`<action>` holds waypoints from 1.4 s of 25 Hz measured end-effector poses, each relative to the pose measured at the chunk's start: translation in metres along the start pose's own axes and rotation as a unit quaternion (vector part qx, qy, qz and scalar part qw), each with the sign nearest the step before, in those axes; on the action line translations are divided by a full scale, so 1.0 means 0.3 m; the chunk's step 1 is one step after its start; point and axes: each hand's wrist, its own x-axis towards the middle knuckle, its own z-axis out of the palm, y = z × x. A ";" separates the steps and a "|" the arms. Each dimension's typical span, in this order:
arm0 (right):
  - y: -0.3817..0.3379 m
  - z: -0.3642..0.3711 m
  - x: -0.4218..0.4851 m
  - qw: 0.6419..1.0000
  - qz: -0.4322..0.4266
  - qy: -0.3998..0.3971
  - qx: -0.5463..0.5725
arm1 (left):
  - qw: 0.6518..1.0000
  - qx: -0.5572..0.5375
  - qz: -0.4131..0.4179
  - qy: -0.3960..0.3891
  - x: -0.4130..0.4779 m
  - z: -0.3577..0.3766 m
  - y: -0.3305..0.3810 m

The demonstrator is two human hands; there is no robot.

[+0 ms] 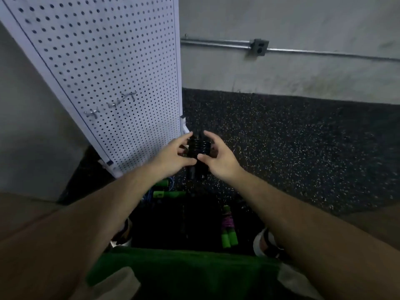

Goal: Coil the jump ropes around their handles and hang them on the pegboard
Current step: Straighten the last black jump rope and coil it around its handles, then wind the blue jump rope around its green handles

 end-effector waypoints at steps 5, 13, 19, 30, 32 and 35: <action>0.311 0.132 -0.042 0.995 0.073 -0.065 0.006 | 0.997 0.033 -0.064 -0.032 -0.035 0.153 -0.209; 0.562 0.250 -0.168 0.959 0.219 -0.157 -0.083 | 0.977 0.123 -0.137 -0.108 -0.083 0.362 -0.527; 0.664 0.303 -0.233 0.911 0.198 -0.283 -0.227 | 0.944 0.237 -0.133 -0.187 -0.112 0.440 -0.598; 0.765 0.139 -0.184 0.954 0.208 -0.105 -0.189 | 0.962 0.228 -0.026 -0.145 0.104 0.639 -0.488; 0.809 0.084 -0.196 0.951 0.230 -0.090 -0.185 | 0.962 0.217 -0.017 -0.165 0.138 0.710 -0.476; 0.874 0.039 -0.211 0.945 0.257 -0.079 -0.188 | 0.956 0.225 -0.018 -0.189 0.165 0.796 -0.482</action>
